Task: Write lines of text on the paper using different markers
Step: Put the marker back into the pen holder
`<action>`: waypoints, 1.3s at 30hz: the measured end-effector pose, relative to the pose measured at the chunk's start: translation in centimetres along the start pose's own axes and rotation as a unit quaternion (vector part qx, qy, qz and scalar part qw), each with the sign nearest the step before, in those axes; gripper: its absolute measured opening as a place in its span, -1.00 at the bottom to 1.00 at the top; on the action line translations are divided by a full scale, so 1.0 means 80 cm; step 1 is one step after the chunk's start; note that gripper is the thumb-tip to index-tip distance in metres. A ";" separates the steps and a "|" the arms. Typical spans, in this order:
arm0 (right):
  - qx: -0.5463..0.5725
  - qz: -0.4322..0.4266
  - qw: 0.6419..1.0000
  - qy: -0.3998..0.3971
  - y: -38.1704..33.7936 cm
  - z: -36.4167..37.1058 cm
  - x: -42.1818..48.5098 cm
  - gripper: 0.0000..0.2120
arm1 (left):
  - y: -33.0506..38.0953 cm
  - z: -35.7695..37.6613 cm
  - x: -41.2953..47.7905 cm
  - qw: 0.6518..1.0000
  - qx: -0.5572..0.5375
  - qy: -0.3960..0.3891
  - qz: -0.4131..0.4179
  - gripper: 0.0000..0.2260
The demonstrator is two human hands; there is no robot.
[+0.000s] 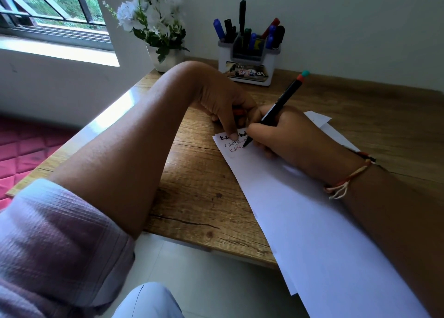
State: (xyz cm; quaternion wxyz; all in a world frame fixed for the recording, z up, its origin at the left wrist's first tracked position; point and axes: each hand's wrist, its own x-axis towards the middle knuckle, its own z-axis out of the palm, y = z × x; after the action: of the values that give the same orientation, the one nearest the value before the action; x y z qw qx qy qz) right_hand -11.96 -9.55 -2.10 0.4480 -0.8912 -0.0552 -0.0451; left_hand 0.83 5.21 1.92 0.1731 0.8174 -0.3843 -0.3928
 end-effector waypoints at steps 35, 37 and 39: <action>-0.004 0.019 1.000 0.016 0.001 -0.002 -0.001 -0.89 | 0.000 0.001 0.001 1.000 -0.023 0.000 -0.006 -0.67; 0.001 0.018 0.999 0.028 0.002 -0.003 -0.001 -0.88 | -0.001 0.000 0.001 1.000 -0.018 0.003 -0.005 -0.69; -0.005 0.015 1.000 0.026 0.002 -0.003 -0.001 -0.89 | -0.001 0.000 0.002 1.000 -0.018 0.003 -0.006 -0.69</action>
State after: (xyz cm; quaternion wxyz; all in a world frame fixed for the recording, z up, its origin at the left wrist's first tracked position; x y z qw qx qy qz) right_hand -11.99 -9.83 -2.12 0.4457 -0.8925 -0.0304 -0.0615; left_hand 0.94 5.17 1.76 0.1871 0.8173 -0.3719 -0.3984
